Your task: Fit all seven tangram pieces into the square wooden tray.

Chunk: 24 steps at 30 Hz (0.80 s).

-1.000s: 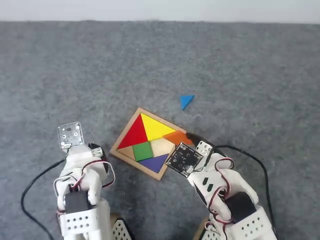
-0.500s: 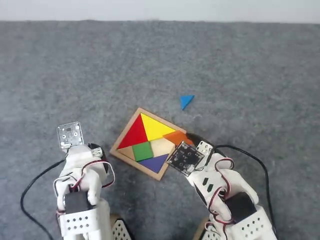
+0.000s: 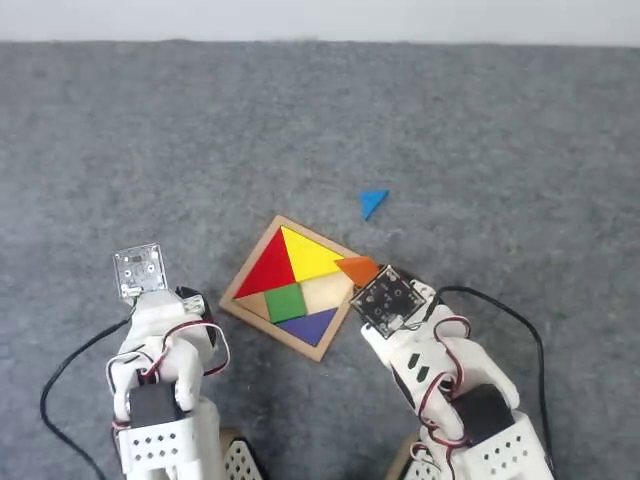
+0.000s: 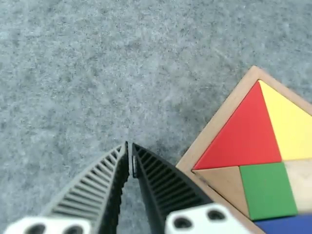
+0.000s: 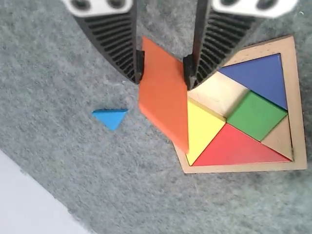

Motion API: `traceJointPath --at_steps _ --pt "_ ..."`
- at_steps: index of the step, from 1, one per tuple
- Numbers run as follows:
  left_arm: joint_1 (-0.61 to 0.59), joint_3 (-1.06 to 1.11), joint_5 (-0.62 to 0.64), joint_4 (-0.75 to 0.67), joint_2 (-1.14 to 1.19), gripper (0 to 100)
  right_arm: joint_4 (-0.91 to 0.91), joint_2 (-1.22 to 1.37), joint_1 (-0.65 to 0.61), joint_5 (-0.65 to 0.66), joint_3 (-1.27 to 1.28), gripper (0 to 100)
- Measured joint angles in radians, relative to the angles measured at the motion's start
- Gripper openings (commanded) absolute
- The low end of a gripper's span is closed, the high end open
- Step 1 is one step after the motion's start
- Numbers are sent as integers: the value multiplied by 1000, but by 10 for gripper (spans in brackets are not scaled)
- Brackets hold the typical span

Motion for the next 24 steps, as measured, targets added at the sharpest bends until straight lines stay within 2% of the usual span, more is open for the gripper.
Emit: traceJointPath --at_steps 24 --pt "0 0 0 0 0 14 -37 0 0 0 55 8"
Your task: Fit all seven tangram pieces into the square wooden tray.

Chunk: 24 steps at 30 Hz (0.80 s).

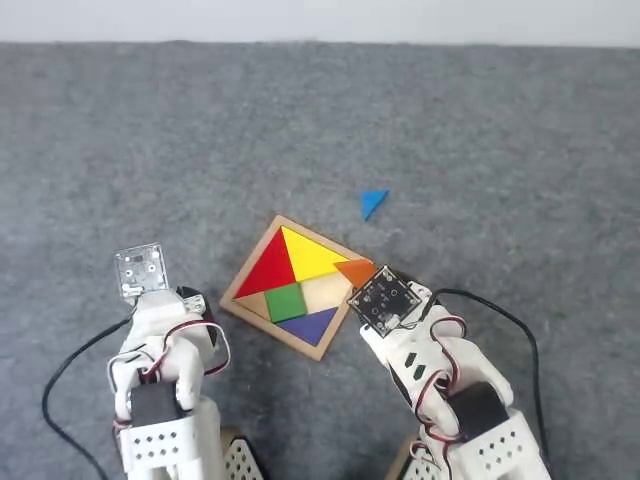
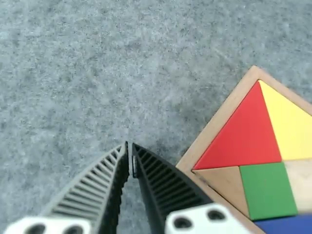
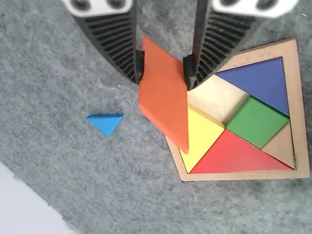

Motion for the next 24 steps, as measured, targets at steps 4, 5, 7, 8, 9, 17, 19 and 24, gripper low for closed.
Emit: traceJointPath --at_steps 4,5,7,8,9,17,19,24 --pt "0 0 0 0 0 14 0 0 0 0 0 8" --pt "0 0 0 0 0 14 0 0 0 0 0 8" --pt "0 0 -2 0 0 14 0 0 0 0 0 8" --pt "0 0 -2 0 0 14 0 0 0 0 0 8" --pt "0 0 -2 0 0 14 0 0 0 0 0 8" --pt "0 0 -2 0 0 14 0 0 0 0 0 8" --pt "0 0 -2 0 0 14 0 0 0 -2 -3 8" --pt "0 0 -2 0 0 14 15 20 2 -15 -60 8"
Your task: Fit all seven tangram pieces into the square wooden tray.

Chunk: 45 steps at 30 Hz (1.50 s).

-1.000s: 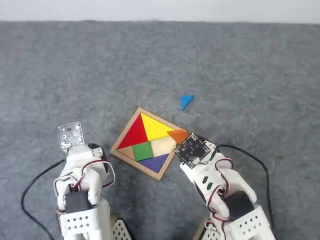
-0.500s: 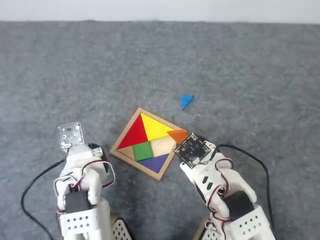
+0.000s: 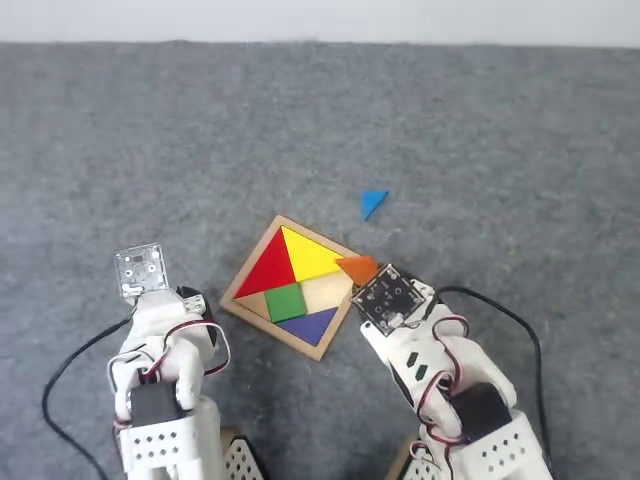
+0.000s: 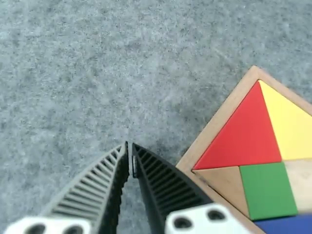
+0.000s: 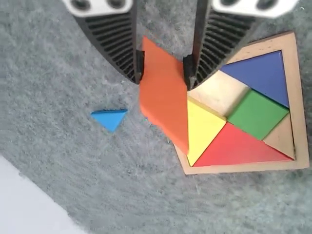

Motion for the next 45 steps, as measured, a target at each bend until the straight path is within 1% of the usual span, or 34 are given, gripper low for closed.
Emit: traceJointPath --at_steps 2,4,9,13,18,22,25,28,30,34,39,45 --pt "0 0 0 0 0 14 0 74 -2 5 -41 8" --pt "0 0 0 0 0 14 0 150 -17 40 -83 8" --pt "0 0 0 0 0 14 29 456 -115 215 -232 8" --pt "0 0 0 0 0 14 141 756 -144 374 -423 8" --pt "0 0 0 0 0 14 261 1115 -152 647 -671 8" --pt "0 0 0 0 0 14 315 1338 -153 888 -839 8" --pt "0 0 0 0 0 14 388 1487 -153 1051 -977 8" --pt "0 0 0 0 0 14 486 1636 -153 1177 -1131 8" --pt "0 0 0 0 0 14 535 1723 -152 1232 -1224 8" --pt "0 0 0 0 0 14 562 1824 -152 1332 -1321 8" --pt "0 0 0 0 0 14 562 1841 -152 1435 -1381 8" --pt "0 0 0 0 0 14 491 1861 -146 1521 -1386 8"
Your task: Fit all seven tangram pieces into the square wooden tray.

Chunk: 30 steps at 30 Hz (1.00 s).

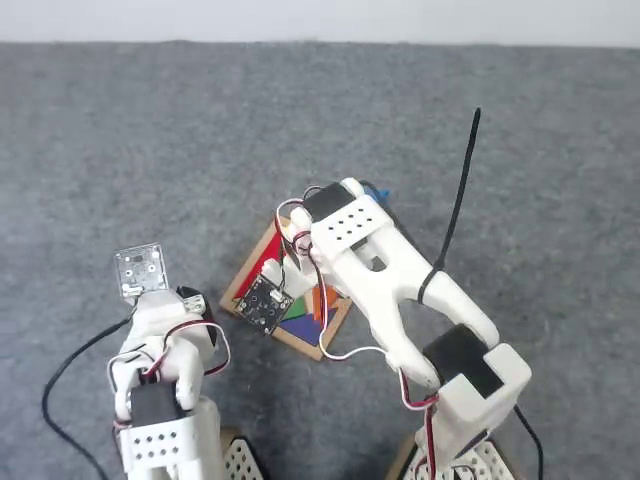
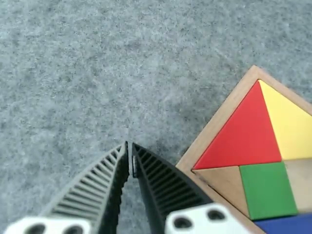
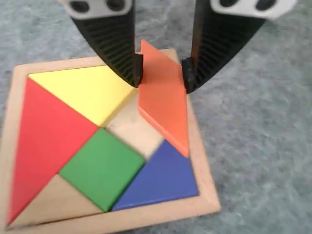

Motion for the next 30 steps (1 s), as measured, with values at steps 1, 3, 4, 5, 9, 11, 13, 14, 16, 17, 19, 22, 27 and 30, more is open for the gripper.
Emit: traceJointPath --at_steps 1,3,4,5,9,11,13,14,16,17,19,22,27,30 --pt "0 0 0 0 0 14 -8 11 6 14 2 8" --pt "0 0 0 0 0 14 -28 29 21 34 2 8" --pt "0 0 0 0 0 14 -34 43 28 38 2 8" --pt "0 0 0 0 0 14 -43 54 34 41 2 8" --pt "0 0 0 0 0 14 -68 84 55 41 2 8" --pt "0 0 0 0 0 14 -69 89 58 41 2 8" --pt "0 0 0 0 0 14 -69 89 55 41 2 8" --pt "0 0 0 0 0 14 -69 89 57 41 2 8" --pt "0 0 0 0 0 14 -68 89 71 41 2 8" --pt "0 0 0 0 0 14 -54 89 75 41 2 8" --pt "0 0 0 0 0 14 -2 89 72 41 0 9" --pt "0 0 0 0 0 14 55 89 72 43 -21 9" --pt "0 0 0 0 0 14 97 109 80 44 -31 9" --pt "0 0 0 0 0 14 133 117 87 35 -43 9"
